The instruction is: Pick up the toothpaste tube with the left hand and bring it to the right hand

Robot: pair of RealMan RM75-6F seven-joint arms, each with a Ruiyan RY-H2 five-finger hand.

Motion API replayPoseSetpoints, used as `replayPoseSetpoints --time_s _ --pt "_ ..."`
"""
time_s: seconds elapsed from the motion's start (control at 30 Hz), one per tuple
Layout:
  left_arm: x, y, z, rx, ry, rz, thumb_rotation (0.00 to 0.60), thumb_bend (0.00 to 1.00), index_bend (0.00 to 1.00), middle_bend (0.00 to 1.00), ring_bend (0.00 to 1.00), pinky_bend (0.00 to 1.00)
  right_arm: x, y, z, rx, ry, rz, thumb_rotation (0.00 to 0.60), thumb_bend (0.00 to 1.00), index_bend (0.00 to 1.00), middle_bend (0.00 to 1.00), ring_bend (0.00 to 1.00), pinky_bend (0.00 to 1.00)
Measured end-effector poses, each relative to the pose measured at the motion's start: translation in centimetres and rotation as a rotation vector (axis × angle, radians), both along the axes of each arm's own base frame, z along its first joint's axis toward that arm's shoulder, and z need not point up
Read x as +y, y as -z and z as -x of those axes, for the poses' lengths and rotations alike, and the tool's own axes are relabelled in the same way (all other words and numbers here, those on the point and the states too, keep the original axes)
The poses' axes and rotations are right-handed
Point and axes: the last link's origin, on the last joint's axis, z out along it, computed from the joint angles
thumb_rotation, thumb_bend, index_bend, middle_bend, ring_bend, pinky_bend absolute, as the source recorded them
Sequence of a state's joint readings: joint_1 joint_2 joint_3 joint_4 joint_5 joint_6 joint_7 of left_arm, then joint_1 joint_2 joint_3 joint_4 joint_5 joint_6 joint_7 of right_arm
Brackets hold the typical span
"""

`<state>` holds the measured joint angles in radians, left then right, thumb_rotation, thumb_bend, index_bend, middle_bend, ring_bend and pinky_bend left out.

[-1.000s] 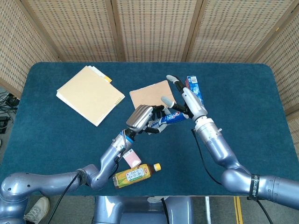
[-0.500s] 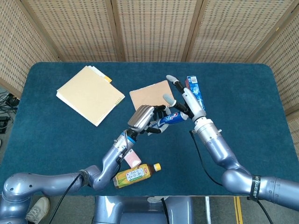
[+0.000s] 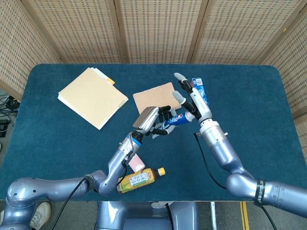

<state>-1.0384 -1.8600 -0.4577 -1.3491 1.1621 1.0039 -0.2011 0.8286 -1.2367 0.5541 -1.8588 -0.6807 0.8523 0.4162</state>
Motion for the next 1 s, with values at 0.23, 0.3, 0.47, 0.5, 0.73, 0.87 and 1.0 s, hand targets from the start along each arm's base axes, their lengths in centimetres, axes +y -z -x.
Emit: replayPoseSetpoints --time_s 0.23,0.3,0.47,0.5,0.73,0.87,1.0 --pt "0.1 0.0 0.4 0.014 -0.002 -0.002 0.6 0.64 0.7 0.61 0.53 0.58 -0.4 -0.9 0.1 -0.001 0.001 0.033 0.0 0.0 0.0 0.0 0.0 0.0" --pt "0.2 0.0 0.8 0.034 -0.001 -0.008 0.6 0.64 0.7 0.61 0.53 0.58 -0.6 -1.4 0.4 0.015 0.002 0.053 0.0 0.0 0.0 0.0 0.0 0.0" --pt "0.6 0.1 2.3 0.123 0.014 -0.039 0.6 0.64 0.7 0.61 0.53 0.58 -1.1 -2.7 1.4 0.061 0.011 0.107 0.0 0.0 0.0 0.0 0.0 0.0" --pt "0.8 0.1 2.9 0.157 0.019 -0.055 0.6 0.64 0.7 0.61 0.53 0.58 -1.2 -2.9 1.6 0.069 0.013 0.115 0.0 0.0 0.0 0.0 0.0 0.0" --pt "2.2 -0.2 8.4 0.424 0.065 -0.158 0.6 0.62 0.7 0.61 0.53 0.57 -1.2 -4.2 4.3 0.236 0.007 0.17 0.0 0.0 0.0 0.0 0.0 0.0" --pt "2.5 -0.3 11.3 0.528 0.071 -0.174 0.6 0.36 0.49 0.4 0.4 0.4 -0.9 -4.4 6.3 0.392 -0.021 0.192 0.002 0.0 0.0 0.0 0.0 0.0" --pt "2.5 0.0 13.7 0.603 0.063 -0.112 0.6 0.03 0.07 0.02 0.07 0.14 -0.1 -4.3 8.6 0.558 -0.057 0.217 0.178 0.0 0.0 0.0 0.0 0.0"
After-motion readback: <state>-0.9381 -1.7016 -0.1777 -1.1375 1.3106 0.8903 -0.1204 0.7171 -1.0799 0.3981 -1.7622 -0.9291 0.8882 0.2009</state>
